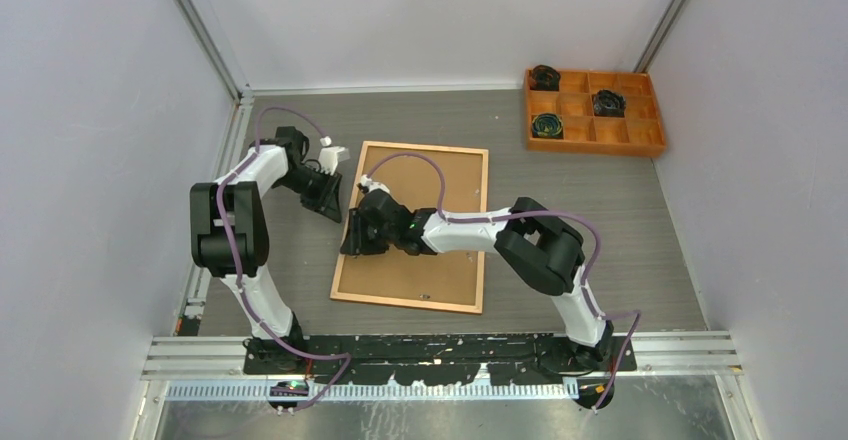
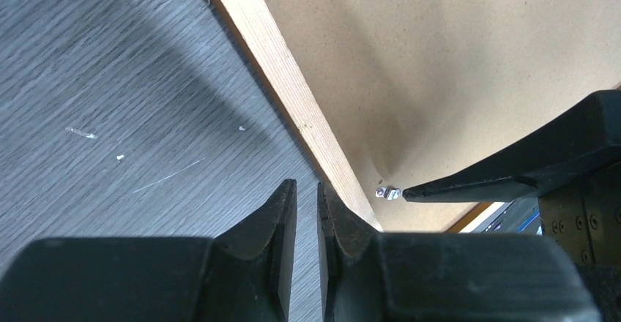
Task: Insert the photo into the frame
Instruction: Install the photo frame at the center of the board.
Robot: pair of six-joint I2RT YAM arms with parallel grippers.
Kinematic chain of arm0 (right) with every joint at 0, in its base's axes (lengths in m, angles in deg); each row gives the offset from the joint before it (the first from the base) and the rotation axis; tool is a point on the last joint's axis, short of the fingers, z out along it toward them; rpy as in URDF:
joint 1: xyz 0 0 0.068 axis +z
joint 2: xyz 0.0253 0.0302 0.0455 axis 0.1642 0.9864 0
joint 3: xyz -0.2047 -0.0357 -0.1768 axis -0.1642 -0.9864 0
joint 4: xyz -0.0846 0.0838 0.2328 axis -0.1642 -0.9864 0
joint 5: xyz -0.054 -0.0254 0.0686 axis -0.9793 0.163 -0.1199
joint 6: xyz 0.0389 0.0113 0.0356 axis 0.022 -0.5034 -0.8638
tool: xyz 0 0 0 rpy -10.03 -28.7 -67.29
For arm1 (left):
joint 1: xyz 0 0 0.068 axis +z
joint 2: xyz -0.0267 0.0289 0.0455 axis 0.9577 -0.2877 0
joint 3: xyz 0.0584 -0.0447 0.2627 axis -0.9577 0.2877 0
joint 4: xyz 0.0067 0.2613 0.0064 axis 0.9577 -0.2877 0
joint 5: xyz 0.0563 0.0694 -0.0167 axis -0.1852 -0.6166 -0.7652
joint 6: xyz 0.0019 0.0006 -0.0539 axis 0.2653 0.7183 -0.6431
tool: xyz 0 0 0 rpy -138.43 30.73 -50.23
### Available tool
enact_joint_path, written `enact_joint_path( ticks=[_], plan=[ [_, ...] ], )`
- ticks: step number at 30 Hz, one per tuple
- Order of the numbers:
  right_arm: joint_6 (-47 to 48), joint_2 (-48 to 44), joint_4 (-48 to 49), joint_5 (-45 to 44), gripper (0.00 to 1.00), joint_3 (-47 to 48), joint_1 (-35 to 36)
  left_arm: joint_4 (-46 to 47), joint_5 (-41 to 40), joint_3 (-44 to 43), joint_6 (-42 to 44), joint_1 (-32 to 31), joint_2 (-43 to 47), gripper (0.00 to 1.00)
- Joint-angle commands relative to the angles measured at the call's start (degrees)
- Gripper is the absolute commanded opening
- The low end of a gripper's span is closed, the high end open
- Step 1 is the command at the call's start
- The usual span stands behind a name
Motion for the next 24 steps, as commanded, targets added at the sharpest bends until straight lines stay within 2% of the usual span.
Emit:
enact_joint_path(
  ticks=[1,24],
  plan=[
    [-0.64,-2.4,1.22,-1.02,0.43,-0.23,0.33,0.25,0.69,-0.28,1.0,-0.27,0.06,0.18],
    [-2.0,0.5,1.7,0.45,0.37,-1.42,0.32,0.23,-0.16,-0.01,1.18,-0.3,0.17,0.17]
  ],
)
